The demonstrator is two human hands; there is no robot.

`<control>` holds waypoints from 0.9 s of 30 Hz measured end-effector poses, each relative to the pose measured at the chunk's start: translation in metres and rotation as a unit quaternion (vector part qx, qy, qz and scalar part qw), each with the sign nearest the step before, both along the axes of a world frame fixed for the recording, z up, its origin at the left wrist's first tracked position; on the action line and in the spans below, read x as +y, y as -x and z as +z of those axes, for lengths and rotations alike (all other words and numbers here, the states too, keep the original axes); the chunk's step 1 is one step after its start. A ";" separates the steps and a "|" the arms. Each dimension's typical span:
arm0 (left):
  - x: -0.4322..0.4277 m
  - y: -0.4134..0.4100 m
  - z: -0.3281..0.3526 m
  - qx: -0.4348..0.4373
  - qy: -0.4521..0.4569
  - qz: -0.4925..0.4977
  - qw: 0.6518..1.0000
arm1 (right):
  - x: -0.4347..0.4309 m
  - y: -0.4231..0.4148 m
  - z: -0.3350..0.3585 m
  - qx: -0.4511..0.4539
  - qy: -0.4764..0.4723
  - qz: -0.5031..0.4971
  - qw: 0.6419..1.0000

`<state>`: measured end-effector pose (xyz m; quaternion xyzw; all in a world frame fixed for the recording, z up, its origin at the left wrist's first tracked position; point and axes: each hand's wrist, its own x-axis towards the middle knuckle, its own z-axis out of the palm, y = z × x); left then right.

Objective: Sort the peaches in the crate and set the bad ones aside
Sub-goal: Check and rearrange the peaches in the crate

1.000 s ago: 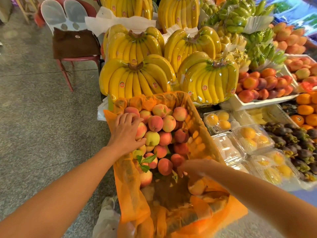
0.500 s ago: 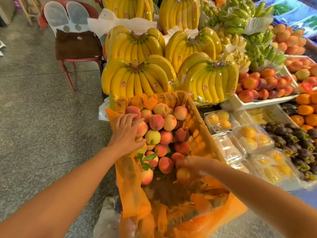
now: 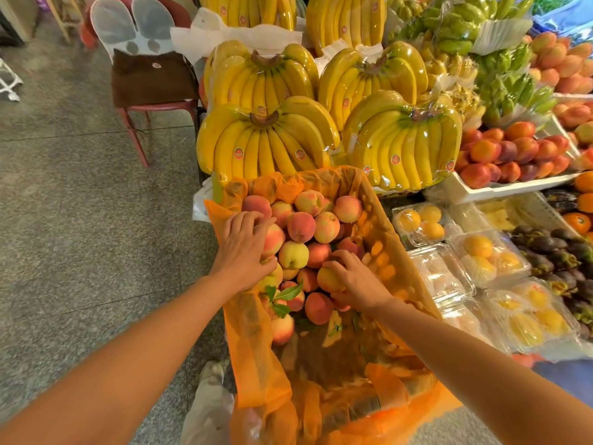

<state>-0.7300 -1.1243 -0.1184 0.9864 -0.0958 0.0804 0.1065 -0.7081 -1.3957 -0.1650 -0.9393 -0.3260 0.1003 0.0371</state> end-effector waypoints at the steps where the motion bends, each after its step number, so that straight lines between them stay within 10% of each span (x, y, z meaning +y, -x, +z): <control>1: 0.001 0.000 -0.001 -0.002 -0.002 0.002 1.000 | 0.000 0.001 -0.001 0.002 -0.006 -0.005 1.000; 17: -0.002 -0.006 0.003 0.009 -0.057 0.034 0.998 | -0.002 -0.002 -0.003 0.046 0.008 -0.006 0.999; 27: -0.039 -0.010 0.022 0.081 0.059 -0.040 0.994 | 0.007 -0.007 0.045 0.108 -0.263 -0.037 0.958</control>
